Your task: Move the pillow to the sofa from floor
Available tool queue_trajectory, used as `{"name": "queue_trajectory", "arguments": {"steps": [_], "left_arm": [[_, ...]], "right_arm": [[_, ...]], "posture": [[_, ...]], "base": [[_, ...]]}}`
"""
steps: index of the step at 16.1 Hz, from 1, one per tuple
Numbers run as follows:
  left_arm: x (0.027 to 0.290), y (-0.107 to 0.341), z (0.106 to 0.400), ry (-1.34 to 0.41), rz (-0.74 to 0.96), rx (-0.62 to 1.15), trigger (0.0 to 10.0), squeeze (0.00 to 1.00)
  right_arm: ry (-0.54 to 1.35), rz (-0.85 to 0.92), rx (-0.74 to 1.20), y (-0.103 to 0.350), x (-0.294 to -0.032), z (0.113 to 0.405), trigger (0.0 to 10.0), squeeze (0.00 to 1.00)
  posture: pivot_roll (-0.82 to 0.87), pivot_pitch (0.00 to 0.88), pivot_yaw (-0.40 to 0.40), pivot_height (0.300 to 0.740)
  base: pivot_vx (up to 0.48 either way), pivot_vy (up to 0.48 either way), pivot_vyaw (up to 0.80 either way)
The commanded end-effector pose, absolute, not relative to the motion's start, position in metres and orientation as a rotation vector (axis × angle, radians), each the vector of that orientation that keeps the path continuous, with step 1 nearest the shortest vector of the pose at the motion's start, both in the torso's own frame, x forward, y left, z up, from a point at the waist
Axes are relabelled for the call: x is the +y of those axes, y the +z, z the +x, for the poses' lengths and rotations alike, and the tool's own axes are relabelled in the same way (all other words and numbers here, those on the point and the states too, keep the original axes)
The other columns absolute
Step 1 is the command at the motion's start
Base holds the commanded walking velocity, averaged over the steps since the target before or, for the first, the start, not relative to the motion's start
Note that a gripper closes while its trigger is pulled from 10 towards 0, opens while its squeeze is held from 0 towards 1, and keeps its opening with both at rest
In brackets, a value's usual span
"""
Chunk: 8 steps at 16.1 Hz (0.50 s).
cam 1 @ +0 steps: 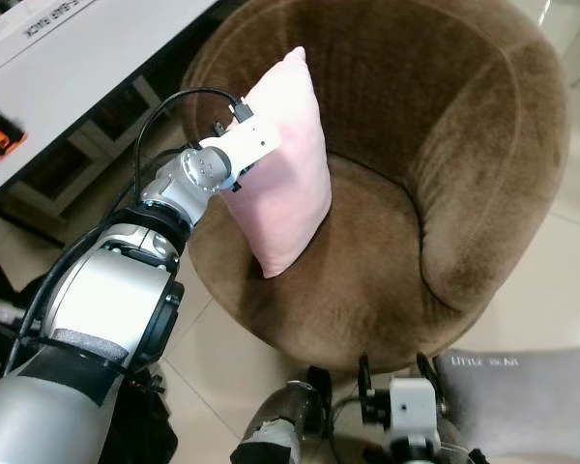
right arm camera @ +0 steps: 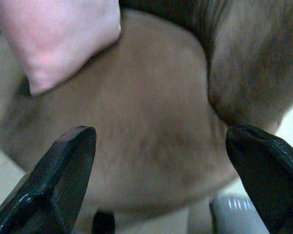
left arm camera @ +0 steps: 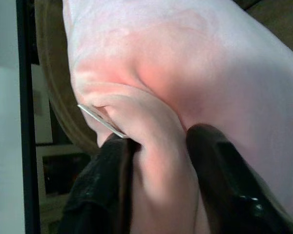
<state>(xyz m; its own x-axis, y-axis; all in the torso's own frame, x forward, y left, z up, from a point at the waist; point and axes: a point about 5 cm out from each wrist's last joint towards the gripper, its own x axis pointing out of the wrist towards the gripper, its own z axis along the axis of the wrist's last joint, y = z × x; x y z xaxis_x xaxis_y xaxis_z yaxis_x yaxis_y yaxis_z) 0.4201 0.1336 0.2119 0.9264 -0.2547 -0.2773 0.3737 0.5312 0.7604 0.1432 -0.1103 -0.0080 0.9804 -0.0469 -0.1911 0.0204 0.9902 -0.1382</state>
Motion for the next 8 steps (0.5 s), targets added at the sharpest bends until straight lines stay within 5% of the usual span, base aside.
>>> {"name": "queue_trajectory", "arguments": {"steps": [1,8], "left_arm": [[0.142,0.215,0.421,-0.351,0.963,0.149,10.0,1.00],[0.137,0.262,0.428,-0.288,0.924,0.039,10.0,1.00]], "right_arm": [[-0.014,-0.047,0.250,-0.006,-0.078,0.131,10.0,0.00],[-0.035,-0.041,0.279,0.005,-0.075,0.127,10.0,0.00]], "posture": [[-0.06,0.366,0.329,0.740],[-0.05,0.391,0.356,0.740]], "base": [[0.000,0.000,0.00],[0.000,0.000,0.00]]}}
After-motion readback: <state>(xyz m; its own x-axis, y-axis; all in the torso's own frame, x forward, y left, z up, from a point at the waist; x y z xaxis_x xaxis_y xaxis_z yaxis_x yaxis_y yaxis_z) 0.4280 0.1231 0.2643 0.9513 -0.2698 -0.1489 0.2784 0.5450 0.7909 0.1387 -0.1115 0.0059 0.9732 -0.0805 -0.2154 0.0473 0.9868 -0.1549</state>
